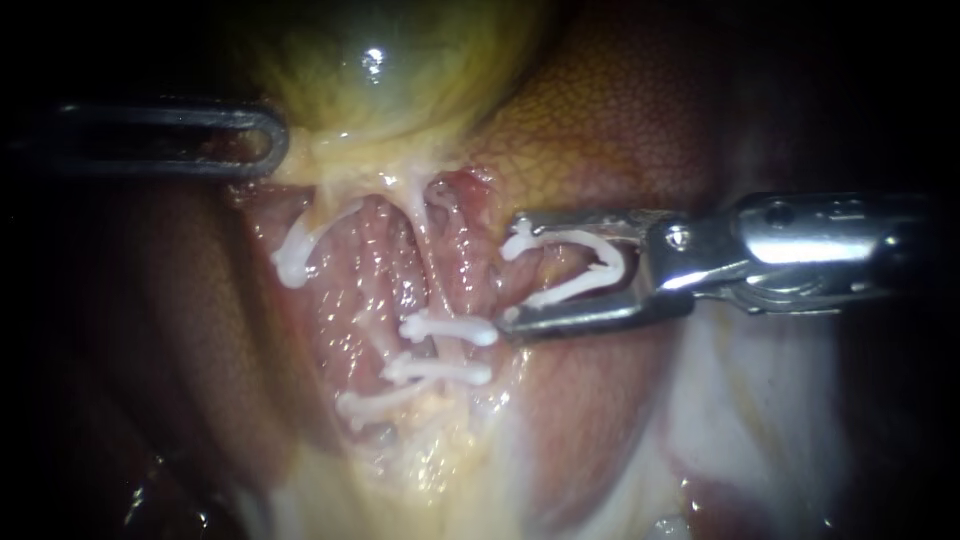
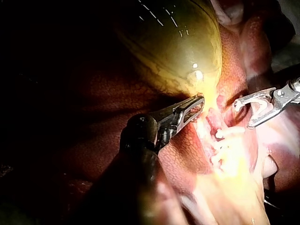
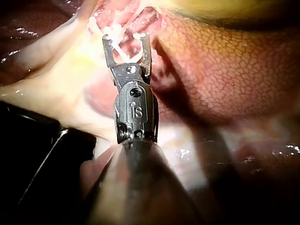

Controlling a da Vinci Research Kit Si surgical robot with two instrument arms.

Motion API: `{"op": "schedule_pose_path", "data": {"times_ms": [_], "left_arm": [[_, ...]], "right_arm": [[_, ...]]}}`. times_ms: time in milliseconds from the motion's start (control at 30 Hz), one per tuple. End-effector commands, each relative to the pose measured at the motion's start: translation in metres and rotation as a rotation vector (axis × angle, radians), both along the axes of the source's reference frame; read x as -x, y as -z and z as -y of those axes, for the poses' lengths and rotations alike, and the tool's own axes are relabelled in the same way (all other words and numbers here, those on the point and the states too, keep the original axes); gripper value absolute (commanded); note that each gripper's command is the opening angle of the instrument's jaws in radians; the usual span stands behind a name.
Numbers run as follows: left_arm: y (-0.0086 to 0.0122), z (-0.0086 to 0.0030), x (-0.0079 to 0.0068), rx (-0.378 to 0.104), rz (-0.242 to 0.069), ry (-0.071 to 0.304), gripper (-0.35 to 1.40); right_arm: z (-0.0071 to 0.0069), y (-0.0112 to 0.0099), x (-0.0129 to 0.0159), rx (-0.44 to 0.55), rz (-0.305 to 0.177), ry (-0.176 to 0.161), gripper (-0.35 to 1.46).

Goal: Clipping third clip right tube

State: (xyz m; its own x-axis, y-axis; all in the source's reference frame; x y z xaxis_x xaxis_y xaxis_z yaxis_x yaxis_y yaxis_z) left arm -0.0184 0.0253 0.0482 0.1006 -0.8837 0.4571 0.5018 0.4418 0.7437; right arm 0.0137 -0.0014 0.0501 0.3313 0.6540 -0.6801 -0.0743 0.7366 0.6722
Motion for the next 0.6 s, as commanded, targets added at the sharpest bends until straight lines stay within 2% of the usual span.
{"op": "schedule_pose_path", "data": {"times_ms": [33,367,600], "left_arm": [[0.0000,0.0000,0.0000,0.001,-0.001,0.000,-0.35],[-0.0002,0.0002,0.0003,0.000,0.004,-0.005,-0.35],[-0.0002,0.0003,0.0003,0.000,0.003,-0.005,-0.35]], "right_arm": [[-0.0001,-0.0002,-0.0001,-0.010,-0.003,-0.004,0.48],[-0.0005,-0.0027,-0.0015,-0.059,-0.015,-0.017,0.47],[-0.0007,-0.0043,-0.0031,-0.104,-0.074,-0.015,0.47]]}}
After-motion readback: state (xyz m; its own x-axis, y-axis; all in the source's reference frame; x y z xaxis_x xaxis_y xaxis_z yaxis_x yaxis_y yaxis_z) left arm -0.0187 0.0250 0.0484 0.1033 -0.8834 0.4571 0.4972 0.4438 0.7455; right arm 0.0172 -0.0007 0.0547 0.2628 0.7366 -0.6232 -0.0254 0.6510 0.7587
